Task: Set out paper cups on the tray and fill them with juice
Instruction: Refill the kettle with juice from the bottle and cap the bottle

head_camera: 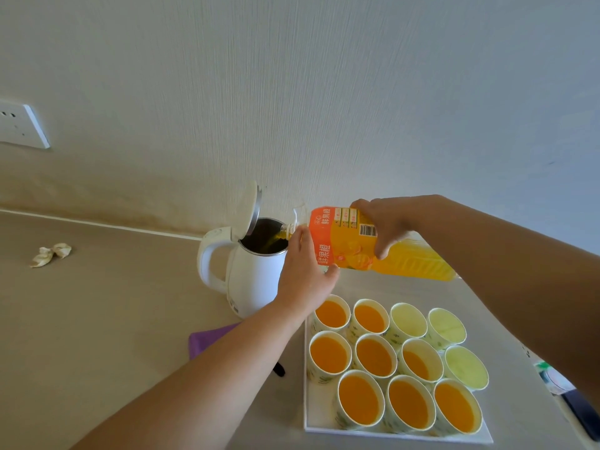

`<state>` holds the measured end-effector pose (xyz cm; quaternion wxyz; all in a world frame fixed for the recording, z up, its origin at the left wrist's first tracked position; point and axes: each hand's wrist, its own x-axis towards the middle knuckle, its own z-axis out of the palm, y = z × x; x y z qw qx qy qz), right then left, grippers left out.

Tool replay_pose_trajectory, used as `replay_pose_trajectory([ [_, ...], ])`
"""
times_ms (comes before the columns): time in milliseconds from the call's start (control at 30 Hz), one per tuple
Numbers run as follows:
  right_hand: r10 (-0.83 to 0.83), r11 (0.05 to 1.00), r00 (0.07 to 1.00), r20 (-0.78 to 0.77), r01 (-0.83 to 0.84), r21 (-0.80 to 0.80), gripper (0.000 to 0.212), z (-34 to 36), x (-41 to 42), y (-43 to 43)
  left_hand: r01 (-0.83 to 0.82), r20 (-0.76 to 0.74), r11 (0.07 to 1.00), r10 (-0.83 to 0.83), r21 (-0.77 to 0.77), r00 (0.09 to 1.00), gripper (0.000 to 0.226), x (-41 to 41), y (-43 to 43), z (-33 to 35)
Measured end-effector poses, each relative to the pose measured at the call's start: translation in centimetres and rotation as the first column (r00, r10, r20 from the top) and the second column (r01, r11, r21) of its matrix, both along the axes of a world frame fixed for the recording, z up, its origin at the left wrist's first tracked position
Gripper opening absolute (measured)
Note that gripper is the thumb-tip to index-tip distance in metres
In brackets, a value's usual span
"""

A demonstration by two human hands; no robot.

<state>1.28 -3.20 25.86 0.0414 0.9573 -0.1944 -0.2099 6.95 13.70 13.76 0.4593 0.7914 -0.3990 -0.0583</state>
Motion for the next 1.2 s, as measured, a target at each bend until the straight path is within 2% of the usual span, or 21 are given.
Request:
replay_pose_trajectory([
  [1200,0.004,0.998,1.000,-0.020,-0.005,-0.064,0.104,0.7,-0.3,1.2,-0.001,0.002,0.999,0.001,0.047,1.000,0.084,-0.9,1.2,1.3],
])
